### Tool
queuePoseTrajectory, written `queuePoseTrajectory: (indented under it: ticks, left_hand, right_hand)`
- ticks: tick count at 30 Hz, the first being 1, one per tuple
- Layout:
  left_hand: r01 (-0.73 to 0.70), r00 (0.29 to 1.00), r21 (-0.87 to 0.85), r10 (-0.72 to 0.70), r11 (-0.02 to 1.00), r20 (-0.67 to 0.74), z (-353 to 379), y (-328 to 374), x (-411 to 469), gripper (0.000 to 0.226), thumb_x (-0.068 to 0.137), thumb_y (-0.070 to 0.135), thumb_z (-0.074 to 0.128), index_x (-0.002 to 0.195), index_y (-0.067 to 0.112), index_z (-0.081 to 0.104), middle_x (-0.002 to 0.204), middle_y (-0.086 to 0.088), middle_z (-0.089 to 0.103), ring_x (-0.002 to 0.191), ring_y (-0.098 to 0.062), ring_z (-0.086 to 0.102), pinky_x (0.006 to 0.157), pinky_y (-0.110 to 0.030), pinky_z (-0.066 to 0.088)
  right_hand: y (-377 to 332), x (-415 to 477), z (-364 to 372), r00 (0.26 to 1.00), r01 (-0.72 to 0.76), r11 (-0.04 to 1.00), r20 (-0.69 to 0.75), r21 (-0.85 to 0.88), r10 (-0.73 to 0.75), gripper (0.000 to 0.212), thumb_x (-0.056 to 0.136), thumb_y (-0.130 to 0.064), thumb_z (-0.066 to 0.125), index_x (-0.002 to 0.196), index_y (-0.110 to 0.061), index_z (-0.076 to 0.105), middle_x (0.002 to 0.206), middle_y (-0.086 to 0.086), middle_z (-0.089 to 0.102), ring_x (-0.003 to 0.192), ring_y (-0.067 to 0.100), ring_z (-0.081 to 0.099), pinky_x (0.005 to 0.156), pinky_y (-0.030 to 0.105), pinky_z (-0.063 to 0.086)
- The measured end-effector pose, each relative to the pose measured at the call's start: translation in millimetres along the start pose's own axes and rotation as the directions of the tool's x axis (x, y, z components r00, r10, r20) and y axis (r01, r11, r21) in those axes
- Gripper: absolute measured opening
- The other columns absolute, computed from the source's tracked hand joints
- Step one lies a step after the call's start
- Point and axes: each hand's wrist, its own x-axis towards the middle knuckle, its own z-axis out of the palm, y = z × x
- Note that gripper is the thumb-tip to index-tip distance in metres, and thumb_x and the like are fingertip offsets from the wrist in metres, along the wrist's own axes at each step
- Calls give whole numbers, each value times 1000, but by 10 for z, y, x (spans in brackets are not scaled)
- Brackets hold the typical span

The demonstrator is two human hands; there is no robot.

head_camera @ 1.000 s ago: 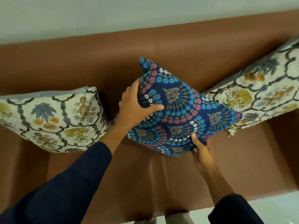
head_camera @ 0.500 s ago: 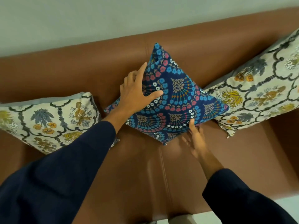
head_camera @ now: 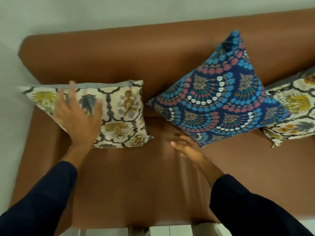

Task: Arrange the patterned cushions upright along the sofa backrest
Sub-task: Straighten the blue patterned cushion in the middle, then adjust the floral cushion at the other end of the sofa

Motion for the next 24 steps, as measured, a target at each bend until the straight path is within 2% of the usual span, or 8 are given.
queuePoseTrajectory:
  ticks: [3,5,6,9,12,16,20,24]
  left_hand:
    - [453,889,-245,-455,857,51,-127,-771,448,117,77,87,47,163,15,16,166,-13,29,151,-31,32,125,-46,22]
    - [654,737,-542,-606,527,300,-132,-1125,638,122,73,82,61,164,21,9,165,-7,34,145,-23,44,121,-48,34]
    - [677,715,-609,-565,413,412,-123,-1263,694,110,77,73,67,163,24,18,160,-5,44,139,-21,53,116,-49,42]
    - [595,789,-507,-332,623,518,-135,-1461,807,67,82,62,74,136,27,60,131,4,72,118,-18,70,103,-51,54]
    - [580,749,-446,-231,681,621,-203,-1411,761,73,73,56,85,136,28,61,132,5,71,122,-18,68,107,-48,51]
    - [362,789,-357,-78,861,610,-299,-1110,710,83,63,72,77,130,27,61,131,-3,65,128,-27,58,110,-55,44]
    - [-54,858,-320,208,946,470,-348,-591,837,72,71,75,65,128,31,64,108,0,58,109,-15,45,93,-36,30]
    - [-237,826,-295,352,925,440,-227,-378,1072,67,77,73,63,129,31,66,95,2,45,99,-20,44,85,-38,31]
  right_hand:
    - [-360,227,605,992,121,991,39,-53,-119,96,70,-39,88,150,-23,37,148,1,46,134,18,46,96,29,45]
    - [-599,372,984,980,189,981,69,-37,-187,110,69,-36,89,157,-20,25,158,2,35,143,20,35,106,33,39]
    - [-711,418,1167,976,205,979,83,-25,-202,113,69,-35,90,158,-19,22,160,2,33,145,21,34,110,35,38]
    - [-848,402,1623,974,221,974,37,42,-223,87,73,-33,88,147,-21,43,146,1,56,128,19,57,106,42,48]
    - [-679,182,1868,954,290,939,-131,187,-269,47,86,-33,77,130,-24,61,120,-6,73,105,10,71,90,32,59]
    - [-335,-137,1855,945,281,871,-274,403,-178,50,92,-38,65,138,-19,56,126,-2,71,114,16,68,91,35,57]
    - [-72,-419,1829,951,209,855,-303,476,-63,52,75,-63,67,112,-27,65,99,-13,78,88,4,74,77,30,61]
    - [-128,-358,1866,972,102,905,-237,412,-2,76,76,-75,57,132,-24,59,130,-1,68,117,18,65,102,44,51]
